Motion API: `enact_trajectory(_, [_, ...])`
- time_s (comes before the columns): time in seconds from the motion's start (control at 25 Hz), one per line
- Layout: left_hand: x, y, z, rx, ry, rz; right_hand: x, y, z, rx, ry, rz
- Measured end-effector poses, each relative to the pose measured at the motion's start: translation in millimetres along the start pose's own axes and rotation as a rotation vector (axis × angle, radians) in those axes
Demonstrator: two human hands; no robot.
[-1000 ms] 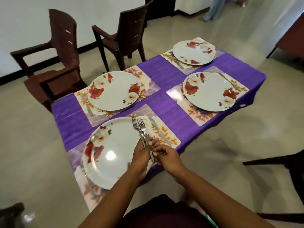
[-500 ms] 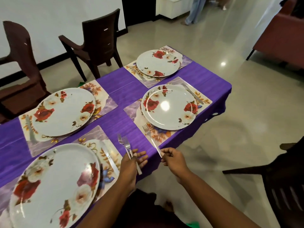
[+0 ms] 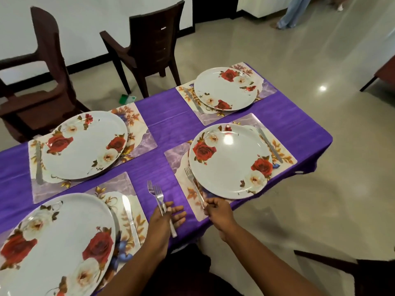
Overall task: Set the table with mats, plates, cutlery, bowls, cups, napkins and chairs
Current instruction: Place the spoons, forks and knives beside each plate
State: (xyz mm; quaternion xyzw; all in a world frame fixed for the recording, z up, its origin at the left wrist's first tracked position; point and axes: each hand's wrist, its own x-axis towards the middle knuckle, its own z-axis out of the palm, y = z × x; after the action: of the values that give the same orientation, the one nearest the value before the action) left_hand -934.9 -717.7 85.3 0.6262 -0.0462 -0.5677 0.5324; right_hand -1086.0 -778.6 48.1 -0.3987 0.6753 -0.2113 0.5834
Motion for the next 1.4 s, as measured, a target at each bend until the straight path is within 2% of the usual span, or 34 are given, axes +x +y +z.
enact_trajectory(0.2, [26.6, 19.6, 25.9, -0.004, -0.006, 0.008, 19.4, -2.7, -1.0, -0.080, -0.013, 0.074])
enact_trajectory(0.44, [54.4, 26.0, 41.0, -0.044, 0.038, 0.022, 13.9, -5.7, 1.4, -0.100, -0.041, 0.056])
enact_trajectory(0.6, [64.4, 26.9, 60.0, -0.038, 0.047, 0.018, 10.5, -7.4, -6.3, -0.260, -0.143, -0.026])
enact_trajectory(0.8, [73.0, 29.4, 79.6, -0.032, 0.047, 0.025, 10.3, -17.0, -17.3, -0.422, -0.194, -0.169])
enact_trajectory(1.08, [59.3, 24.9, 102.8, -0.016, 0.088, 0.093, 19.5, -34.8, -39.7, -0.555, -0.353, -0.172])
enact_trajectory(1.24, [36.6, 8.8, 143.5, -0.101, 0.114, 0.156, 22.2, -51.9, -85.7, -0.539, -0.470, -0.162])
enact_trajectory(1.4, [13.7, -13.9, 219.7, -0.025, 0.013, 0.181, 40.4, -81.2, -156.6, -0.221, -0.460, -0.143])
